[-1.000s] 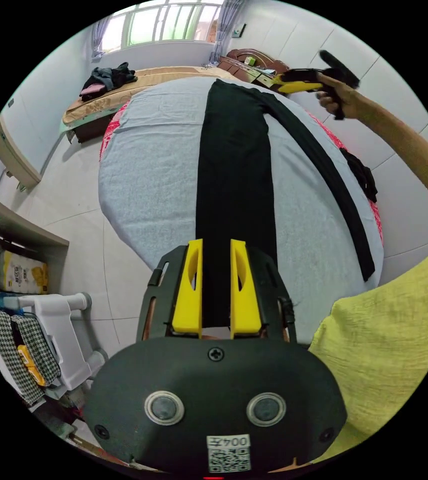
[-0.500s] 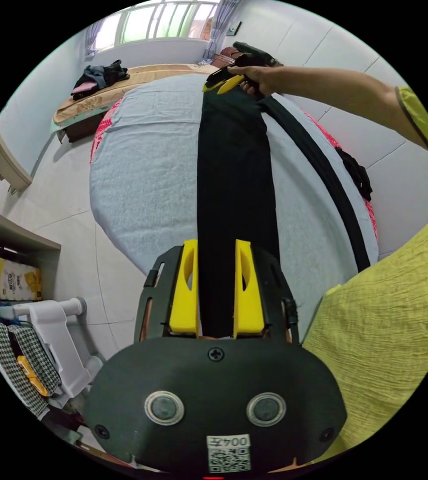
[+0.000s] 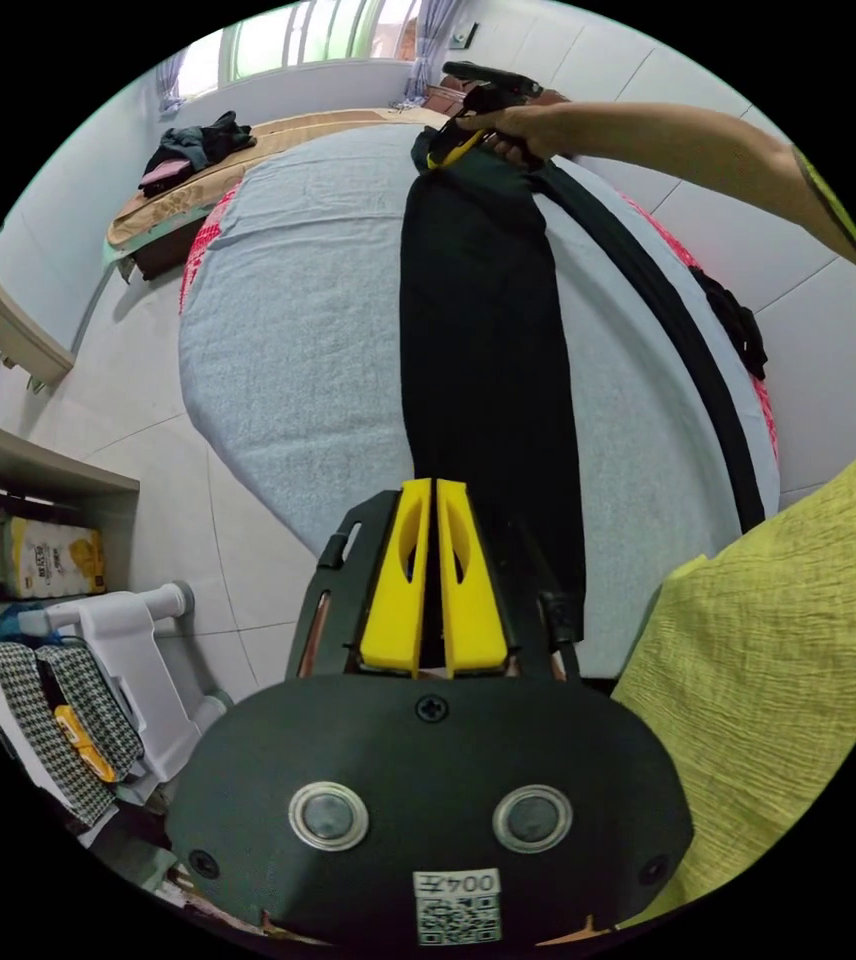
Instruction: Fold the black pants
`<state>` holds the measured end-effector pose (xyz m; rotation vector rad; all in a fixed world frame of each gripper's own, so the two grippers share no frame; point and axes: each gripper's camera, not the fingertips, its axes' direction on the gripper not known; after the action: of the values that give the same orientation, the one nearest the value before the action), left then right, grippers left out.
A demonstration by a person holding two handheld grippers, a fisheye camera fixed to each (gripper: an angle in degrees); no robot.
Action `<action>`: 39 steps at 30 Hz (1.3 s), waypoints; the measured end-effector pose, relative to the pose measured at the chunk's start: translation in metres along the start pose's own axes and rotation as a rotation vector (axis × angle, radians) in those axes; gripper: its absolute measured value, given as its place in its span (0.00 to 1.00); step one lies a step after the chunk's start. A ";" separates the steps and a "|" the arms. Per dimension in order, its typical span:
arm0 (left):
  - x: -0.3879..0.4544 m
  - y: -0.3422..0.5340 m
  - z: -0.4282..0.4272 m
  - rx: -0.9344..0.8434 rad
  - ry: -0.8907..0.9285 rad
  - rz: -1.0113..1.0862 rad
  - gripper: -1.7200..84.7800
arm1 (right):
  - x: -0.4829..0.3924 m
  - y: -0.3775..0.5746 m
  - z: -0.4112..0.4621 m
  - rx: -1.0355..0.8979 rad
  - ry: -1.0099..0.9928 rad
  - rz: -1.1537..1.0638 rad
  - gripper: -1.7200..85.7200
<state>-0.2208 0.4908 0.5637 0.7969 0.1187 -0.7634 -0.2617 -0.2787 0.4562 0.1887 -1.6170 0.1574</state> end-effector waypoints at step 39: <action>-0.094 0.035 0.074 0.089 0.257 0.023 0.03 | -0.015 -0.005 -0.091 0.009 -0.032 0.019 0.05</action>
<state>-0.2797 0.5105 0.6718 0.9779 0.3069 -0.6457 -0.1717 -0.2633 0.4466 0.1836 -1.6505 0.1771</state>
